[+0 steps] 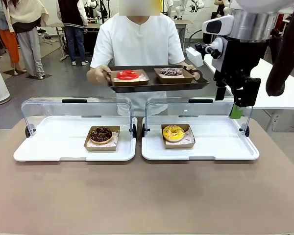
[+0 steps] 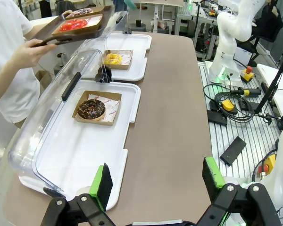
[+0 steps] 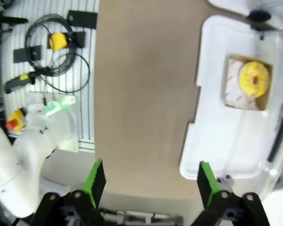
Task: Provide the desired donut to the person.
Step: Place the picked Paper togo box onto the Handle tray extended by the person.
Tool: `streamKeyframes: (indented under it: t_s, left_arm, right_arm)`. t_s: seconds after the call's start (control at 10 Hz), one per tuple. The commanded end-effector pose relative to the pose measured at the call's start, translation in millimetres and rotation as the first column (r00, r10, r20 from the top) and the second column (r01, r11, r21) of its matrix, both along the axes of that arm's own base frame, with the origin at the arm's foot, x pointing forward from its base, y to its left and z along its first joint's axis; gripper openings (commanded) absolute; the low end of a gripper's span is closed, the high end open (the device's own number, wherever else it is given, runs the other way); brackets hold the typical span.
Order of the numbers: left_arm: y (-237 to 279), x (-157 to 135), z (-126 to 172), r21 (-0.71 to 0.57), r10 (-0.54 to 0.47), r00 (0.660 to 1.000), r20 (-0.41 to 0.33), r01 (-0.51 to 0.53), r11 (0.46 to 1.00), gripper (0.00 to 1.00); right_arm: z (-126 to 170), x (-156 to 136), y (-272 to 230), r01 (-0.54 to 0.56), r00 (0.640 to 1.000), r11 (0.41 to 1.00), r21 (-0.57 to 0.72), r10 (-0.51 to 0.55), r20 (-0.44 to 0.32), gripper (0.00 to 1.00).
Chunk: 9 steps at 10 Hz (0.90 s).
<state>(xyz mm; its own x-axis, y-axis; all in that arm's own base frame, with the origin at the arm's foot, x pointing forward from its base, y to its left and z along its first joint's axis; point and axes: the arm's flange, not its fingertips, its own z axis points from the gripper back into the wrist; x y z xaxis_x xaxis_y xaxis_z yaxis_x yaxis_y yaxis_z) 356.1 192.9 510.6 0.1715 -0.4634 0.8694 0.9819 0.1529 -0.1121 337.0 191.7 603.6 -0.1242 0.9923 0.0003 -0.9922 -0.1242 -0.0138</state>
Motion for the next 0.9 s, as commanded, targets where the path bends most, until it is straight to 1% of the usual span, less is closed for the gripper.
streamKeyframes:
  t_s: [0.0,0.8]
  left_arm:
    - [0.7,-0.9,2.0,-0.016,0.0,1.0,0.014,0.0,1.0,1.0]
    - [0.7,-0.9,2.0,-0.016,0.0,1.0,0.014,0.0,1.0,1.0]
  right_arm:
    - [12.9,-10.5,9.6,-0.032,0.999,0.999,0.03,0.032,-0.025,1.0]
    - [12.9,-10.5,9.6,-0.032,0.999,0.999,0.03,0.032,-0.025,1.0]
